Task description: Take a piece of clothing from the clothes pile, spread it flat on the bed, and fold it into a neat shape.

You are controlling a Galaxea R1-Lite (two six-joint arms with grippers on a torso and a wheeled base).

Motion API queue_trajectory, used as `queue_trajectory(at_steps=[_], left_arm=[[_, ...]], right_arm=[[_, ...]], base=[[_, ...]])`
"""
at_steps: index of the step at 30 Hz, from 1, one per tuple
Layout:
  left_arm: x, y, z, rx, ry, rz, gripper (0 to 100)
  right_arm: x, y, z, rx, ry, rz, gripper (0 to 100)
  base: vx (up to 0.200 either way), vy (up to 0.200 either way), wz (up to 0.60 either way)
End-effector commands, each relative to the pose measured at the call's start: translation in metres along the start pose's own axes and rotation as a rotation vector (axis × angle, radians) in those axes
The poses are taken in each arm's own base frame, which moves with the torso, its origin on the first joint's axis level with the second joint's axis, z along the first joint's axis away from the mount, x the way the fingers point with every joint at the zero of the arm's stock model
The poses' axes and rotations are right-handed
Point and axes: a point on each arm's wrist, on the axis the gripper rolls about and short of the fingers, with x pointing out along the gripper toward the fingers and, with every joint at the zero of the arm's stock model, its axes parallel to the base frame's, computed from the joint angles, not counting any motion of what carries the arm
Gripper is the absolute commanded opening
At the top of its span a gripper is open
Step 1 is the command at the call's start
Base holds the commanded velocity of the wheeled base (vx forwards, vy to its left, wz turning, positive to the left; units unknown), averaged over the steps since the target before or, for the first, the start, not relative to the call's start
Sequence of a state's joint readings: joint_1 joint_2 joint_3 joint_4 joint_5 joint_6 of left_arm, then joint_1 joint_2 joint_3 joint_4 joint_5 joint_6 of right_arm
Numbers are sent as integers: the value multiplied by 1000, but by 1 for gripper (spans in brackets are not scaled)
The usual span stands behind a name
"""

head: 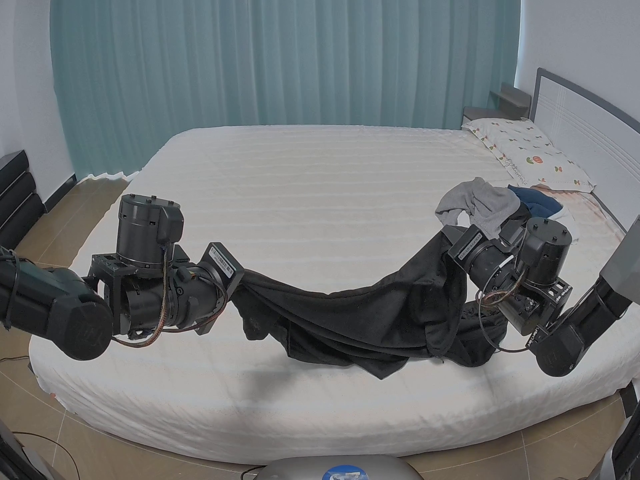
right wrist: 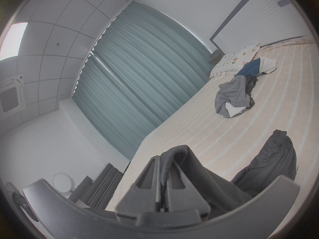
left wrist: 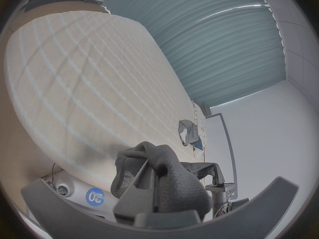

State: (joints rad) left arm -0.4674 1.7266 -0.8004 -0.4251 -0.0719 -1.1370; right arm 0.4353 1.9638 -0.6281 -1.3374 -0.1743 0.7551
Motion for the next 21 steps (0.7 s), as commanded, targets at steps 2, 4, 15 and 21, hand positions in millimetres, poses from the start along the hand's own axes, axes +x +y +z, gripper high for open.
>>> queue_trajectory(at_steps=[2, 4, 15, 21], left_arm=[[0, 5, -6, 2, 18, 19, 0], [-2, 7, -7, 4, 23, 26, 0], [-38, 1, -19, 37, 38, -25, 0], [-79, -11, -14, 104, -3, -41, 0]], right_arm=[[-14, -9, 3, -11, 14, -34, 0], [-23, -6, 9, -9, 7, -30, 0], [-67, -1, 10, -59, 35, -36, 0], [-101, 25, 43, -101, -101, 9, 0]], base=[[-100, 0, 0], [-200, 0, 0], [-200, 0, 0], [-200, 0, 0]])
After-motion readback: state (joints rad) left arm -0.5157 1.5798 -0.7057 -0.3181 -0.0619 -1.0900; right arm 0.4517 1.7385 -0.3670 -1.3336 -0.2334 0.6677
